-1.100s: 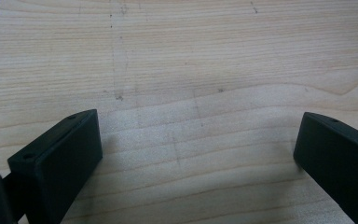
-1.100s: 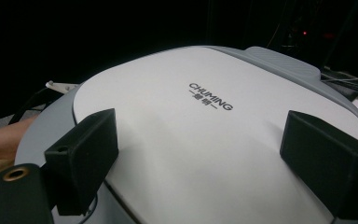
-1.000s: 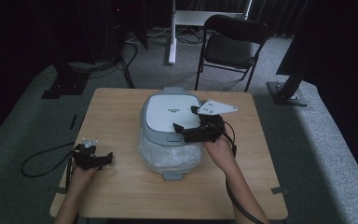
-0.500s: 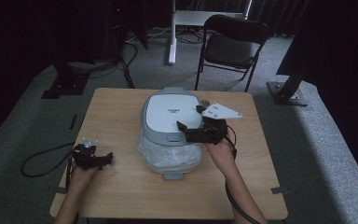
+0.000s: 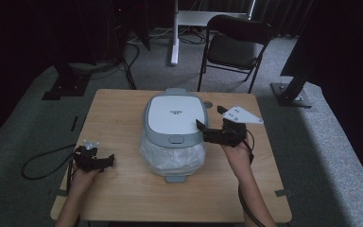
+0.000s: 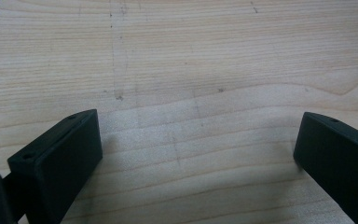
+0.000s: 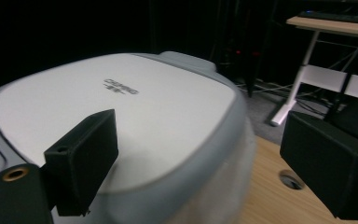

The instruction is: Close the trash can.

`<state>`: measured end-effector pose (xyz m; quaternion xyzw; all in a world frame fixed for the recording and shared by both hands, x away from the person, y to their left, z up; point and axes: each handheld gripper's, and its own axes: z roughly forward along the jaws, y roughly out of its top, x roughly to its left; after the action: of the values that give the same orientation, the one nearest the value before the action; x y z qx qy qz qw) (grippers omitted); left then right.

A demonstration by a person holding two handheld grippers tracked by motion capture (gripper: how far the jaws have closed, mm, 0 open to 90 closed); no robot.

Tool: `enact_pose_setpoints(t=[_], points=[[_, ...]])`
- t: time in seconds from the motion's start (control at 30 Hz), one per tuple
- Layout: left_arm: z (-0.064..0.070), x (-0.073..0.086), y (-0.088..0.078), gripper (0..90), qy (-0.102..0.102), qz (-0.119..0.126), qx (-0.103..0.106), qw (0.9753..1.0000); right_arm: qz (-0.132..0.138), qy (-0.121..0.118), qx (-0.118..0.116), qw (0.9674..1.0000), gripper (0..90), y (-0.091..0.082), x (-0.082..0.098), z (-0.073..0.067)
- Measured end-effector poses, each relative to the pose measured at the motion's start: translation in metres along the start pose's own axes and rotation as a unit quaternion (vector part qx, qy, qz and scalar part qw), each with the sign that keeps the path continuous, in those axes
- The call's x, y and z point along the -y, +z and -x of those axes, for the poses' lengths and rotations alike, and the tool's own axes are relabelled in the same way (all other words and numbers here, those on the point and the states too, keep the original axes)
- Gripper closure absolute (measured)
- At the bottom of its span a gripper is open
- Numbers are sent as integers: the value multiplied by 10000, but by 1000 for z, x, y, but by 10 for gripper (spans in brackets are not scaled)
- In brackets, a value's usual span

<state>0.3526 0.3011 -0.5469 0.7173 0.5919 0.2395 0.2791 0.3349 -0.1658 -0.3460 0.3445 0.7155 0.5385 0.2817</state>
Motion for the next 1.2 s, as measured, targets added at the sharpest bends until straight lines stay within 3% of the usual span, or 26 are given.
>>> enact_pose_setpoints(t=[0.3,0.67,1.0,1.1,1.2], points=[[0,0,0,18,-3,-3,0,10000,-34,190,297,9994,108,-19,17,19],[0,0,0,18,-11,5,-1,10000,-230,452,733,9960,107,-31,47,43],[0,0,0,18,-10,5,-1,10000,-426,770,1033,9907,107,-36,84,62],[0,0,0,18,-8,4,-1,10000,-487,768,1108,9897,107,-36,91,65],[0,0,0,19,-10,4,0,10000,-553,910,1302,9857,107,-37,107,74]])
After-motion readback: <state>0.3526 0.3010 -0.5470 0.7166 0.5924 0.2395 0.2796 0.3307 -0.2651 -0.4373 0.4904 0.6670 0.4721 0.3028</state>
